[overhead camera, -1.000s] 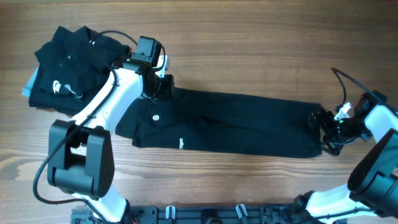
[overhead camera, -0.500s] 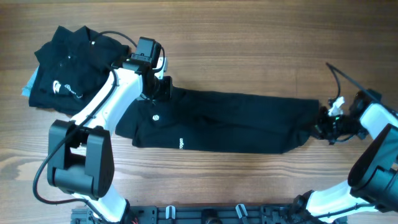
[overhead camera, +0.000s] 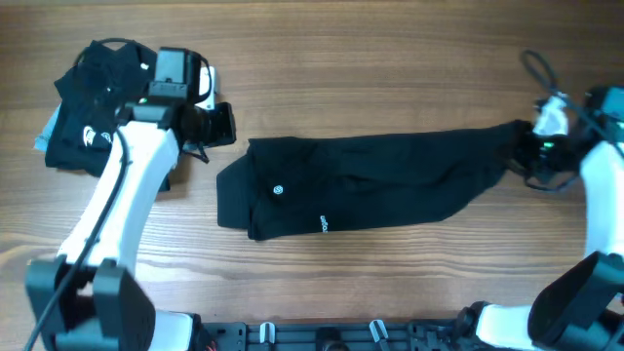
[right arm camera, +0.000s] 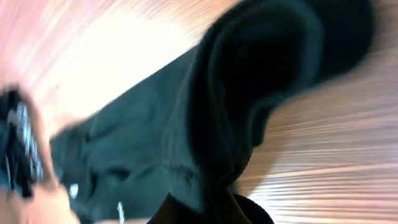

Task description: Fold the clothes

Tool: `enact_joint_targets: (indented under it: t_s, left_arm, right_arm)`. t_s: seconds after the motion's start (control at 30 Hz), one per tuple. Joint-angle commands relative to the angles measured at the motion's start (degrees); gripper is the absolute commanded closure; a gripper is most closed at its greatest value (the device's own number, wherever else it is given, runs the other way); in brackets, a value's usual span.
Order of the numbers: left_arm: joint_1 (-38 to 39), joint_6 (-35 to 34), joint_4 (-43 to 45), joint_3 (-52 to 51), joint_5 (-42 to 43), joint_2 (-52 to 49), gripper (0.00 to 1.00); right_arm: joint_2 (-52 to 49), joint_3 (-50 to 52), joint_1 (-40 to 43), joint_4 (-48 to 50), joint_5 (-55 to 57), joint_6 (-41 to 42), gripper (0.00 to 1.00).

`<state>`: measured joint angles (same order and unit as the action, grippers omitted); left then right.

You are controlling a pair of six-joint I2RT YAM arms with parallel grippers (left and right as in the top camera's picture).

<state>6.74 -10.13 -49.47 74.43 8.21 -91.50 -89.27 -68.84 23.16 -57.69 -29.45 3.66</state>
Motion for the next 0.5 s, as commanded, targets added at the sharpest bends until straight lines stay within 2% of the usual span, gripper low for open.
enact_joint_targets:
  t_s: [0.0, 0.03, 0.3, 0.47]
  left_arm:
    - [-0.4, 0.9, 0.4, 0.6, -0.4, 3.9, 0.63]
    - [-0.4, 0.9, 0.4, 0.6, -0.4, 4.8, 0.63]
    - [-0.4, 0.9, -1.0, 0.6, -0.4, 4.9, 0.62]
    - [-0.4, 0.9, -2.0, 0.6, -0.4, 4.9, 0.62]
  right_arm:
    - [0.9, -0.9, -11.6, -0.6, 1.4, -1.4, 0.96]
    - [0.1, -0.9, -17.9, 0.4, 5.3, 2.9, 0.96]
    - [-6.2, -0.8, -37.2, 4.4, 10.9, 8.0, 0.96]
    - [-11.9, -0.8, -42.2, 4.8, 13.8, 10.4, 0.95]
